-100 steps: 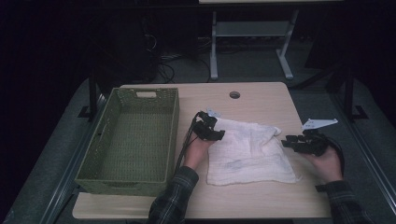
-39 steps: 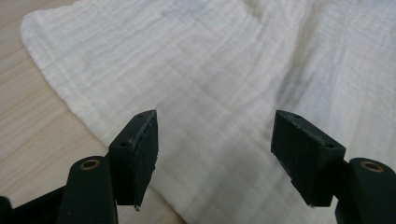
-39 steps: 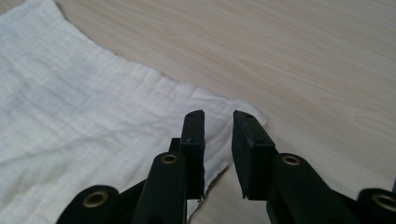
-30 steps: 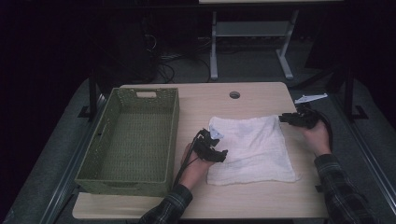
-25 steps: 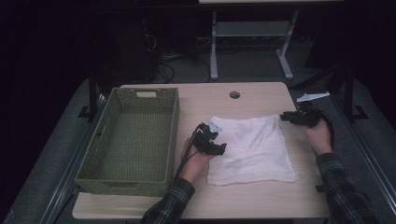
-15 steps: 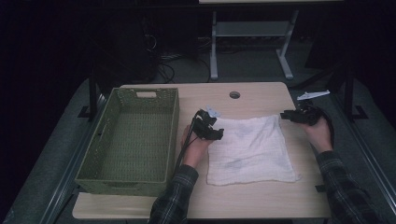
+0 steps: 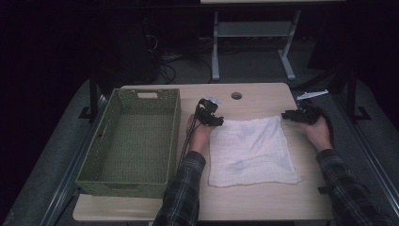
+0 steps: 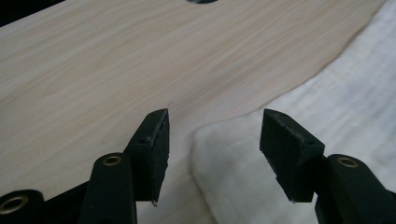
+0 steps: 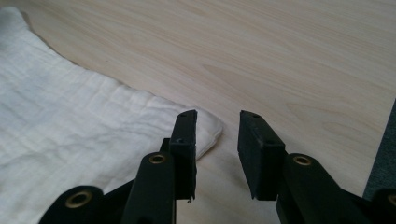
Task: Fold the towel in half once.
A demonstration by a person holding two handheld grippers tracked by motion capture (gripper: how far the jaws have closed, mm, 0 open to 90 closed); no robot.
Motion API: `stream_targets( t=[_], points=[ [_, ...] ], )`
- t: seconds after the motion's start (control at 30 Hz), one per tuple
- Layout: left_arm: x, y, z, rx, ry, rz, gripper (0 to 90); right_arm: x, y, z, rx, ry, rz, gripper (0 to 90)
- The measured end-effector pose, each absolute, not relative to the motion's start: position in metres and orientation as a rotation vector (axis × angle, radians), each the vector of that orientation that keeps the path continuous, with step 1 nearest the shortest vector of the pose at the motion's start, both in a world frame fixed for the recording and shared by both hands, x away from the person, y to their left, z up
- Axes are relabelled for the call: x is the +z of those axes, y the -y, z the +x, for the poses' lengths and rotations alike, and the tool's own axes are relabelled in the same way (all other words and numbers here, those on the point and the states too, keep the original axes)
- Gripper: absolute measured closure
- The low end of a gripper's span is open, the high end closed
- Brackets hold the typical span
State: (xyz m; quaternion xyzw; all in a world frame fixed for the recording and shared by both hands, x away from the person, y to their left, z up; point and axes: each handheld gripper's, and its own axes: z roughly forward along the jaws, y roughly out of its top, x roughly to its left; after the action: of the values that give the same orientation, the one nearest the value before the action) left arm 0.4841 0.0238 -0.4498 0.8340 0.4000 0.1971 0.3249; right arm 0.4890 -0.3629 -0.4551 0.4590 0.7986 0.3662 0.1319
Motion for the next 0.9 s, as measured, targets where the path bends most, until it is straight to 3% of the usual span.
stream_targets(
  t=[0.4, 0.63, 0.83, 0.9],
  points=[
    [-0.461, -0.032, 0.491, 0.547, -1.105, 2.195, 44.3, -0.472, 0.349, 0.504, 1.038, -2.331, 1.373, 66.5],
    [-0.467, -0.032, 0.494, 0.596, -1.114, 2.220, 46.7, -0.473, 0.347, 0.504, 1.009, -2.322, 1.375, 72.8],
    [-0.467, -0.033, 0.497, 0.580, -1.112, 2.215, 64.2, -0.472, 0.344, 0.503, 1.007, -2.341, 1.370, 83.9],
    [-0.467, -0.031, 0.496, 0.567, -1.089, 2.230, 75.5, -0.472, 0.343, 0.503, 1.013, -2.345, 1.377, 86.0]
  ],
)
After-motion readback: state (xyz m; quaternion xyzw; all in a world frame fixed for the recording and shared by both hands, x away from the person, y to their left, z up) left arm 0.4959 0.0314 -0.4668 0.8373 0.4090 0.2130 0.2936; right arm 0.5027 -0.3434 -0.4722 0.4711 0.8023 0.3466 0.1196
